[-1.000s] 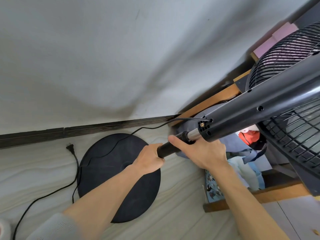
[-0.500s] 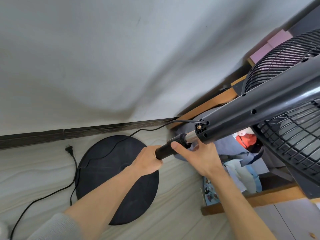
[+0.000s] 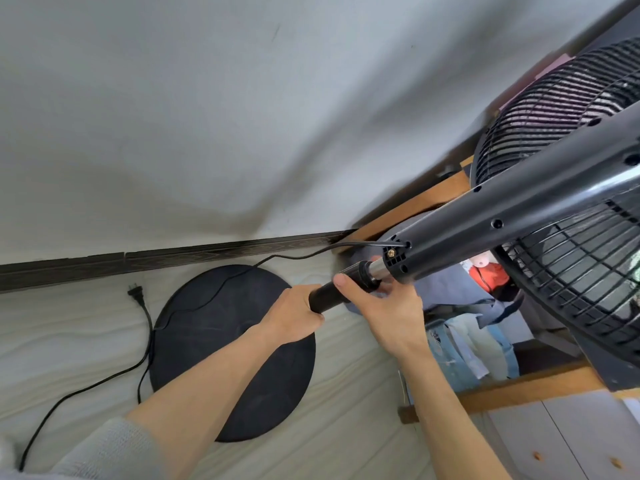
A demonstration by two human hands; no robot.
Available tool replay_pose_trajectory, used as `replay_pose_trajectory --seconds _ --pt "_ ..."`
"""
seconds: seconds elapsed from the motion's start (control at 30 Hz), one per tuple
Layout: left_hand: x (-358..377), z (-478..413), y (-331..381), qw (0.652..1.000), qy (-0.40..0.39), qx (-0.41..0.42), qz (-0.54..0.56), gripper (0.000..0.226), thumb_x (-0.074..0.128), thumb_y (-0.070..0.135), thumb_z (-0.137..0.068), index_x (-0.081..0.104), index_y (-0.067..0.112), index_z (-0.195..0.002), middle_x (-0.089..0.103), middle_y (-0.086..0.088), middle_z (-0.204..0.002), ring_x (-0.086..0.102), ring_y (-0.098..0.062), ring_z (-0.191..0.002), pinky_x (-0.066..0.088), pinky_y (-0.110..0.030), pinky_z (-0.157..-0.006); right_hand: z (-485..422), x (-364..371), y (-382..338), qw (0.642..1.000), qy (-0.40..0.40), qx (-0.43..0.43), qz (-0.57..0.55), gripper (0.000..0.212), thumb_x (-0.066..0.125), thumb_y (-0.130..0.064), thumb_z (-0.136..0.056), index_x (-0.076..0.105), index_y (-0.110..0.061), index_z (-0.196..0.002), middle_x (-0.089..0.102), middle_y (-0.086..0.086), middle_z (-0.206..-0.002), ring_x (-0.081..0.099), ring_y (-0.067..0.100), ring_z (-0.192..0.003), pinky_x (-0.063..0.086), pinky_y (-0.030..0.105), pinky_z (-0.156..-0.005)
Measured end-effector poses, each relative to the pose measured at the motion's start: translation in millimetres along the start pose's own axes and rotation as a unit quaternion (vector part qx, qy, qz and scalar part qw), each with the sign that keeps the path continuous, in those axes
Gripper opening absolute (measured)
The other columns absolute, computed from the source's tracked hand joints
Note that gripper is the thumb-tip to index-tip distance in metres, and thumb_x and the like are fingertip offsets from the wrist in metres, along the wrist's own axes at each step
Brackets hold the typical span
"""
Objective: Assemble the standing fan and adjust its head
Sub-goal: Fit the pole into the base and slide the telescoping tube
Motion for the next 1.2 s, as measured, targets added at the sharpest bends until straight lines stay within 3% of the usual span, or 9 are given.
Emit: replay_pose_trajectory --seconds 0.07,0.13,0.27,0.37,0.47,0.6,0.7,0.83,1.2 --pt "0.4 -1.3 0.8 1.000 -0.004 0.004 -0.007 0.023 0.059 0.010 -0.071 0.064 0.021 -0.091 0.069 -0.006 -0.079 0.064 -0.028 -0.074 0.046 -0.035 -0.060 0.2 0.7 -1.3 0.997 0.045 0.000 0.070 0.042 0.079 -0.062 -0.070 0.069 -0.030 -0.095 0.070 -0.017 -0.088 0.061 -0.005 -0.084 0.040 0.007 -0.067" --pt "-1.4 -2.1 0.8 1.000 -0.004 0.008 -0.010 0.023 0.059 0.011 -0.072 0.064 0.022 -0.091 0.069 -0.004 -0.079 0.065 -0.026 -0.074 0.049 -0.038 -0.061 0.0 0.2 0.6 0.996 0.048 -0.012 0.072 0.033 0.079 -0.053 -0.075 0.073 -0.026 -0.094 0.071 -0.014 -0.085 0.063 -0.003 -0.081 0.042 0.009 -0.067" --pt "-4.4 -1.5 -2.3 1.000 0.003 0.011 -0.011 0.020 0.061 0.009 -0.075 0.064 0.021 -0.090 0.068 -0.003 -0.077 0.064 -0.023 -0.073 0.053 -0.040 -0.065 3.5 3.7 4.1 0.995 -0.033 -0.014 -0.096 0.033 0.080 -0.017 -0.083 0.067 -0.012 -0.114 0.074 -0.010 -0.103 0.065 -0.009 -0.096 0.046 0.003 -0.076" --pt "-3.4 -1.5 -1.4 1.000 -0.001 0.010 -0.011 0.020 0.061 0.009 -0.076 0.064 0.023 -0.090 0.068 -0.001 -0.078 0.064 -0.020 -0.073 0.053 -0.039 -0.066 1.6 9.7 4.2 0.996 0.011 -0.007 -0.090 0.046 0.084 -0.035 -0.077 0.064 -0.017 -0.115 0.074 -0.009 -0.108 0.066 0.001 -0.103 0.048 0.012 -0.085" --pt "-2.8 -0.9 1.0 1.000 -0.008 0.010 -0.010 0.023 0.061 0.009 -0.076 0.065 0.024 -0.093 0.068 0.000 -0.079 0.063 -0.018 -0.072 0.047 -0.030 -0.061 0.2 6.4 -1.5 0.995 0.069 0.020 -0.068 0.046 0.086 -0.049 -0.069 0.071 -0.021 -0.102 0.075 -0.012 -0.095 0.067 -0.002 -0.089 0.049 0.012 -0.077" --pt "-6.8 0.3 3.1 1.000 -0.003 0.016 -0.011 0.026 0.061 0.007 -0.077 0.066 0.025 -0.096 0.065 0.004 -0.077 0.059 -0.014 -0.068 0.042 -0.025 -0.059 2.6 0.9 -3.7 0.991 0.046 -0.003 -0.123 0.041 0.087 -0.020 -0.075 0.067 -0.010 -0.109 0.076 -0.002 -0.098 0.070 -0.001 -0.085 0.053 0.010 -0.072" --pt "-9.6 2.0 3.1 1.000 -0.003 0.014 -0.013 0.025 0.062 0.006 -0.078 0.060 0.030 -0.084 0.061 0.006 -0.073 0.056 -0.012 -0.065 0.039 -0.024 -0.058 3.9 -0.5 -1.6 0.986 0.024 -0.026 -0.161 0.044 0.083 -0.004 -0.078 0.060 -0.002 -0.115 0.074 0.005 -0.102 0.071 0.001 -0.088 0.051 0.007 -0.070" --pt "-11.7 4.6 2.8 1.000 0.000 0.012 -0.012 0.031 0.062 0.005 -0.079 0.055 0.035 -0.079 0.060 0.006 -0.072 0.056 -0.012 -0.064 0.039 -0.023 -0.058 3.9 3.3 -1.6 0.987 0.003 -0.036 -0.158 0.043 0.080 -0.003 -0.080 0.058 -0.005 -0.117 0.072 0.008 -0.109 0.068 0.001 -0.095 0.050 0.008 -0.076" --pt "-8.8 3.5 6.9 1.000 -0.003 0.013 -0.010 0.028 0.062 0.007 -0.078 0.054 0.034 -0.076 0.059 0.006 -0.071 0.054 -0.012 -0.062 0.038 -0.024 -0.057 8.3 0.9 -1.6 0.985 0.024 -0.045 -0.163 0.040 0.080 -0.006 -0.081 0.058 -0.010 -0.114 0.072 -0.002 -0.104 0.069 -0.006 -0.090 0.048 0.003 -0.071"
Point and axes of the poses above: each hand's wrist, its own z-axis away from the middle knuckle, its own x-axis out of the palm, y = z × x, the point moved 2 cm from there along -z, towards the middle knuckle
